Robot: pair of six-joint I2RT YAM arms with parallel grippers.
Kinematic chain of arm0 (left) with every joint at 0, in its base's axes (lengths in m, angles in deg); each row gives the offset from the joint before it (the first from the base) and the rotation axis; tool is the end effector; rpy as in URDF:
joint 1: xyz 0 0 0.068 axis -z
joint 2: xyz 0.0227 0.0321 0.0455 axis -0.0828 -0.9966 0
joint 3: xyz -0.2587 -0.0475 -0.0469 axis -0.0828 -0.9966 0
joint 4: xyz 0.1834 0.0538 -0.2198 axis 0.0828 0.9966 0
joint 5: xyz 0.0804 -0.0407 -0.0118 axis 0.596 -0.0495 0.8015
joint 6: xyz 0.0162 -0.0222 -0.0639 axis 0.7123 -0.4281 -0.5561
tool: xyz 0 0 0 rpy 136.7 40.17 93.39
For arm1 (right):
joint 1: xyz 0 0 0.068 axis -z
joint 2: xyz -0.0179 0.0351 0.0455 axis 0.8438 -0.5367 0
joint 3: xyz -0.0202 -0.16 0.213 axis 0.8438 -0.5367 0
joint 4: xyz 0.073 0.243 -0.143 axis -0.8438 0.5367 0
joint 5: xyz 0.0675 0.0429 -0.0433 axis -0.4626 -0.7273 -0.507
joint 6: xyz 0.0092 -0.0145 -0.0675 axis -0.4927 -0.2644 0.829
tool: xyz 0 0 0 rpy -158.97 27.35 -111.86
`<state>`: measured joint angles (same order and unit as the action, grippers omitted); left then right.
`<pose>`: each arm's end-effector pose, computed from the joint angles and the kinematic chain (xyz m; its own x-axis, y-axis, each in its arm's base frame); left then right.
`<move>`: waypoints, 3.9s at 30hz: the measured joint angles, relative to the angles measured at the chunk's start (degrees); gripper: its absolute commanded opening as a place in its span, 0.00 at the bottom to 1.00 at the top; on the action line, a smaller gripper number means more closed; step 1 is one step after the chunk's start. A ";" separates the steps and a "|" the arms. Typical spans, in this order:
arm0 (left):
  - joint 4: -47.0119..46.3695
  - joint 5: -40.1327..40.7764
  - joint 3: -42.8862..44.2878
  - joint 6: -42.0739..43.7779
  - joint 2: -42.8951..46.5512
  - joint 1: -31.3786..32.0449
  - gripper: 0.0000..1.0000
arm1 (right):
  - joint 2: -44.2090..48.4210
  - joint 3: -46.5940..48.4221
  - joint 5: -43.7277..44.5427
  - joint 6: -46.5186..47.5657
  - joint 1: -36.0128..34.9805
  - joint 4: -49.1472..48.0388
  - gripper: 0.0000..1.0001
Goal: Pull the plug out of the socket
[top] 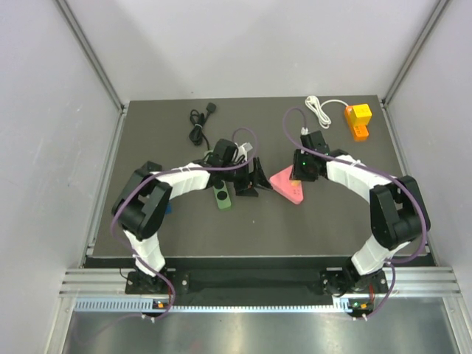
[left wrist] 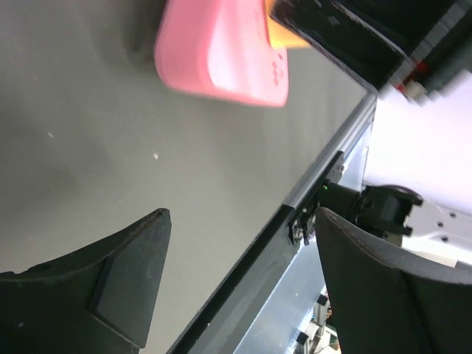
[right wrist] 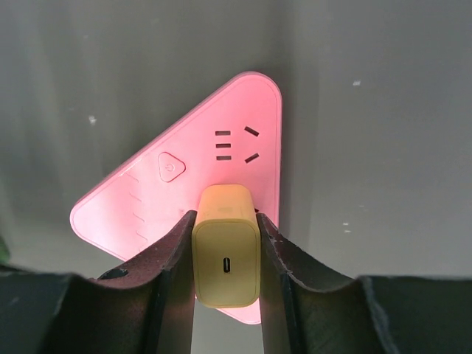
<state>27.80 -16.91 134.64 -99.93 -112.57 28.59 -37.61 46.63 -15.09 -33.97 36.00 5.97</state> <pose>0.3225 -0.2543 0.1494 -0.9757 -0.0264 -0.2175 0.1681 0.5462 -0.8206 0.3447 0.1352 0.1593 -0.8550 0.1030 -0.5084 -0.0106 0.9764 0.2155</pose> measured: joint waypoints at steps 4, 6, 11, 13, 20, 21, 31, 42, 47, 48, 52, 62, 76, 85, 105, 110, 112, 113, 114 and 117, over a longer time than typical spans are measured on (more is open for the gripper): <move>-0.37 0.94 2.29 -0.92 -3.87 0.20 0.77 | -0.02 -0.02 -1.81 -1.09 -1.18 -0.79 0.00; -0.87 1.29 3.43 -1.53 -5.53 0.24 0.74 | -0.11 0.00 -2.58 -1.40 -1.73 -0.98 0.00; -2.97 2.19 5.27 -4.00 -9.31 0.26 0.68 | -0.31 0.00 -3.89 -1.64 -2.49 -1.09 0.00; -3.96 2.34 5.44 -4.98 -10.56 0.26 0.66 | -0.31 -0.02 -3.98 -1.66 -2.73 -1.09 0.00; -3.13 4.48 6.32 -5.62 -11.93 0.26 0.53 | -0.31 0.00 -4.13 -1.62 -3.41 -1.09 0.00; -2.89 4.94 6.64 -5.60 -11.93 0.26 0.50 | -0.31 0.00 -3.89 -1.64 -3.61 -1.11 0.00; 0.87 6.82 9.22 -6.54 -12.44 0.13 0.00 | -0.31 0.00 -0.57 -1.57 -4.74 -1.99 0.00; 2.80 11.13 9.14 -7.37 -11.34 0.98 0.00 | -0.31 -0.39 -4.94 -1.81 -1.99 -2.47 0.00; 1.75 13.25 8.00 -7.63 -10.36 1.73 0.00 | -0.26 -2.16 -13.68 -2.51 2.71 -4.57 0.00; 1.40 13.42 7.74 -7.76 -10.23 1.79 0.00 | -0.17 -2.64 -15.34 -2.54 3.56 -5.11 0.00; -0.15 13.94 7.06 -7.98 -10.10 2.32 0.00 | 0.15 -3.10 -17.55 -1.92 5.05 -4.81 0.00; 0.39 14.80 5.90 -9.09 -9.35 2.43 0.00 | 1.03 -2.45 -9.22 -1.03 -0.74 -3.58 0.00; 1.22 16.11 5.51 -9.75 -8.52 2.89 0.00 | 1.22 -0.72 -3.08 0.70 -3.21 -0.52 0.00; 1.14 17.49 4.98 -9.97 -8.02 2.73 0.00 | 5.97 -3.45 -16.68 -1.16 7.87 -4.04 0.00; 1.86 20.00 4.87 -6.62 -6.58 2.54 0.06 | 14.62 -9.88 0.52 -0.04 14.82 4.57 0.02; 1.79 19.71 4.90 -5.57 -6.54 2.34 0.39 | 18.05 -15.06 -5.53 0.09 20.96 4.35 0.09; 1.81 19.65 4.90 -5.35 -6.51 2.27 0.46 | 18.05 -16.55 -9.01 0.22 22.05 3.74 0.16; 1.81 19.67 4.90 -5.27 -6.49 2.27 0.51 | 18.05 -17.22 -10.75 0.37 22.53 3.50 0.17; 1.81 19.67 4.90 -5.07 -6.45 2.27 0.57 | 18.05 -18.01 -12.55 0.55 23.12 3.34 0.17; 3.91 21.90 4.33 -3.08 -6.40 2.21 0.66 | 18.05 -20.35 -17.66 0.66 24.15 3.15 0.22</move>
<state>31.71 5.00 138.96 -103.01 -118.97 30.80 -19.56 26.28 -32.76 -33.31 60.15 9.12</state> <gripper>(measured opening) 0.614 0.323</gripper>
